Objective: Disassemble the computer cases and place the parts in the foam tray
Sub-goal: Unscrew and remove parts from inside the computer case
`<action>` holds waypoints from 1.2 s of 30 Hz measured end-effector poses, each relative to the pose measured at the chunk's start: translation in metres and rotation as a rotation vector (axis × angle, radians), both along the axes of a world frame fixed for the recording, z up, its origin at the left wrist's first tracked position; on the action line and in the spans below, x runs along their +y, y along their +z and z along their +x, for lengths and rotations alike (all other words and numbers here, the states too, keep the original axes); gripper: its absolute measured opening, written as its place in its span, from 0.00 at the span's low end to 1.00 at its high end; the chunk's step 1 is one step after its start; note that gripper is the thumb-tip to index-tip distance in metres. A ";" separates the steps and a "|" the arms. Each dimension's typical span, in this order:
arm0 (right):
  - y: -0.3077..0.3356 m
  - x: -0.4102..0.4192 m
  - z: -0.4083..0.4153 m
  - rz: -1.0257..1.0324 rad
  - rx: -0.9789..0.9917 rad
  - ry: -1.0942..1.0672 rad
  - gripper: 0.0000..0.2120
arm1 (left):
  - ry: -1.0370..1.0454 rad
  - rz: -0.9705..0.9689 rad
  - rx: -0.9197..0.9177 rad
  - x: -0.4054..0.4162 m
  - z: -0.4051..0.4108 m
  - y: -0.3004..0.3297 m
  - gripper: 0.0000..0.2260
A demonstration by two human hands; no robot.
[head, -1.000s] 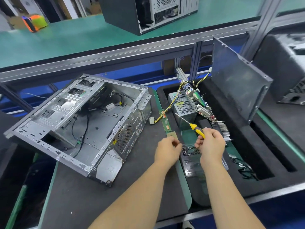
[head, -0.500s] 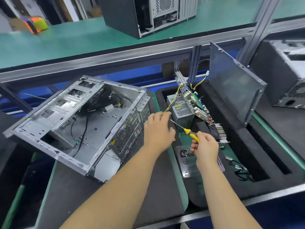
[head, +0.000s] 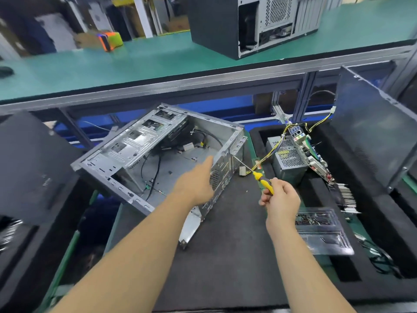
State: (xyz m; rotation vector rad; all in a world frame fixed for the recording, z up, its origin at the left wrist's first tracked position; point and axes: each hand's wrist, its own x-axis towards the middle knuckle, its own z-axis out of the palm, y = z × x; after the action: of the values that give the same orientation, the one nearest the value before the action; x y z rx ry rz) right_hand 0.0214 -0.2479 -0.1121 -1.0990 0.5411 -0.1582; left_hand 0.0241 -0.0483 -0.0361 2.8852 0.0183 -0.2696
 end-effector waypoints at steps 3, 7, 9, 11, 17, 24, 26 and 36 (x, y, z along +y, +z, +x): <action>0.005 0.002 0.001 0.021 -0.050 -0.013 0.05 | -0.001 -0.025 0.013 -0.001 0.005 0.000 0.26; 0.013 -0.001 0.003 0.020 -0.090 -0.001 0.05 | 0.034 -0.072 -0.013 -0.013 0.019 0.008 0.20; 0.016 -0.001 0.003 -0.003 -0.110 0.042 0.06 | 0.058 -0.089 -0.012 -0.019 0.028 0.011 0.23; 0.017 -0.001 0.003 -0.019 -0.106 0.098 0.07 | 0.061 -0.128 0.029 -0.019 0.035 0.014 0.28; 0.017 -0.005 0.004 0.098 -0.069 0.205 0.11 | 0.108 -0.215 0.089 0.000 0.012 0.006 0.41; 0.006 -0.002 -0.012 0.065 -0.105 0.291 0.08 | 0.283 -0.281 -0.007 0.003 0.015 -0.008 0.05; 0.006 0.000 -0.014 0.035 -0.112 0.301 0.08 | 0.269 -0.265 -0.028 0.003 0.016 -0.010 0.05; 0.005 0.004 -0.016 -0.027 -0.097 0.302 0.09 | 0.252 -0.260 -0.056 0.005 0.014 -0.009 0.03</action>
State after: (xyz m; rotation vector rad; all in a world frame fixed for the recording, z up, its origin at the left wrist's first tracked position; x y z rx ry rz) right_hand 0.0053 -0.2438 -0.1071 -1.1795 0.2823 0.0448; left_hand 0.0384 -0.0432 -0.0453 2.5958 0.3101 -0.1318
